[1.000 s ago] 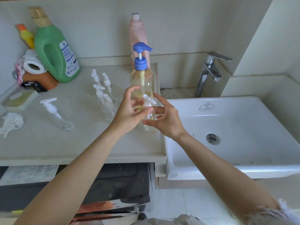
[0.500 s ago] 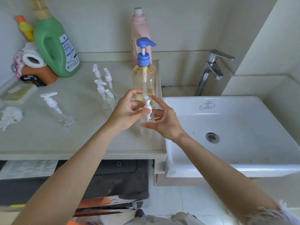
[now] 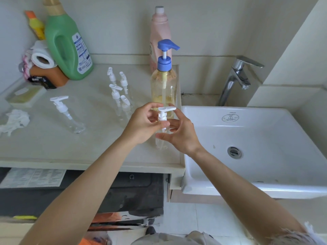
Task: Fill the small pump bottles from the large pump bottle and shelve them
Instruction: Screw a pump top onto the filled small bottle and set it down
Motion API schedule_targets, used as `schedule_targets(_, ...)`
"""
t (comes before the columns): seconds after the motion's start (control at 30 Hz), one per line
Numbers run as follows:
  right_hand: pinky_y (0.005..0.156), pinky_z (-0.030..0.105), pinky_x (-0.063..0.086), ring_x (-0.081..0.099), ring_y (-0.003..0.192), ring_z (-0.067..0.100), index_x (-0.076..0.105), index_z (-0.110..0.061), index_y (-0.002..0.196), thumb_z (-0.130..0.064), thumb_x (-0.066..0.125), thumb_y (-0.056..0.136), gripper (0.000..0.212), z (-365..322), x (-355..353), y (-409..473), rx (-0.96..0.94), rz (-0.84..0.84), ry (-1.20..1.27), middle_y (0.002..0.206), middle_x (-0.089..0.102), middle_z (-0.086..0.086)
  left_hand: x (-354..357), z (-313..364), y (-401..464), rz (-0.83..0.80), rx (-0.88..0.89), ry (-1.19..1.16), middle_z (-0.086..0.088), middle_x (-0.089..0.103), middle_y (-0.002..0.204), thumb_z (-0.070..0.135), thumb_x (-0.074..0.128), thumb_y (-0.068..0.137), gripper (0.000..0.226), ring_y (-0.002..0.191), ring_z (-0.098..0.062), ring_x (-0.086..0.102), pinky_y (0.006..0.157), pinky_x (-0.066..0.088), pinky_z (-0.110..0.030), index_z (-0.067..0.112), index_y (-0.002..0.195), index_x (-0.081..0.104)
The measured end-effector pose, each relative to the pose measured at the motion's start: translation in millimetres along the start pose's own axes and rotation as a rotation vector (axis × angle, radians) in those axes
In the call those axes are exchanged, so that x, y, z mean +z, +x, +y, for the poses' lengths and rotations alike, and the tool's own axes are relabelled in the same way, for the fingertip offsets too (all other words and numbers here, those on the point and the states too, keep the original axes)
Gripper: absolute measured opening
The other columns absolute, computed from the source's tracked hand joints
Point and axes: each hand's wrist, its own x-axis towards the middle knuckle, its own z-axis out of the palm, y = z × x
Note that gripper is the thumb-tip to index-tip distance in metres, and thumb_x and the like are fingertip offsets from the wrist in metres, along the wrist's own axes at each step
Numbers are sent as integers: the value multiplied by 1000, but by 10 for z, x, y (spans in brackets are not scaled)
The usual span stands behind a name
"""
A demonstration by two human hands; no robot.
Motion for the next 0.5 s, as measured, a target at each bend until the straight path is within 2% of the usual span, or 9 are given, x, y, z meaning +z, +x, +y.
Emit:
schedule_targets(0.13,98,36,50,66,102,11,34,-30,147,-22,89,65,100,-7,28,-27,-18,-28,17,108,71,-3,-91,7,-12,-161,7,-34,5,71,100,3,67,85,39,97,-6,67,90,50,-20,24,116,56)
schedule_targets(0.2,101,34,47,65,105,8,33,-31,147,-23,89,65,100,-12,39,-27,-16,12,-30,106,72,-6,-81,-18,-21,-48,11,32,0,71,100,10,77,77,38,96,-8,66,93,49,-23,24,109,61)
schedule_targets(0.3,100,36,47,65,98,6,35,-34,146,-28,89,65,97,-22,46,-5,4,-1,-34,100,73,-9,-79,-48,-28,92,4,1,0,73,82,12,83,69,26,79,-10,70,81,52,-23,20,90,69)
schedule_targets(0.37,100,38,48,62,88,4,36,-34,146,-29,88,65,96,-2,44,1,-5,-33,-33,95,71,-10,-92,-58,-28,88,27,38,9,71,76,10,81,72,22,73,-3,67,79,49,-15,24,81,67)
schedule_targets(0.43,101,36,48,61,83,1,36,-32,146,-28,88,66,96,16,33,1,-12,-33,-65,92,70,-12,-94,-67,-37,61,54,97,12,70,78,11,80,75,22,75,1,65,80,45,-9,27,81,66)
schedule_targets(0.5,102,36,46,60,80,0,36,-32,146,-29,88,66,96,17,21,-4,-6,-39,-83,88,68,-15,-91,-77,-46,47,48,117,11,70,83,13,79,76,22,74,1,63,80,45,-12,30,83,66)
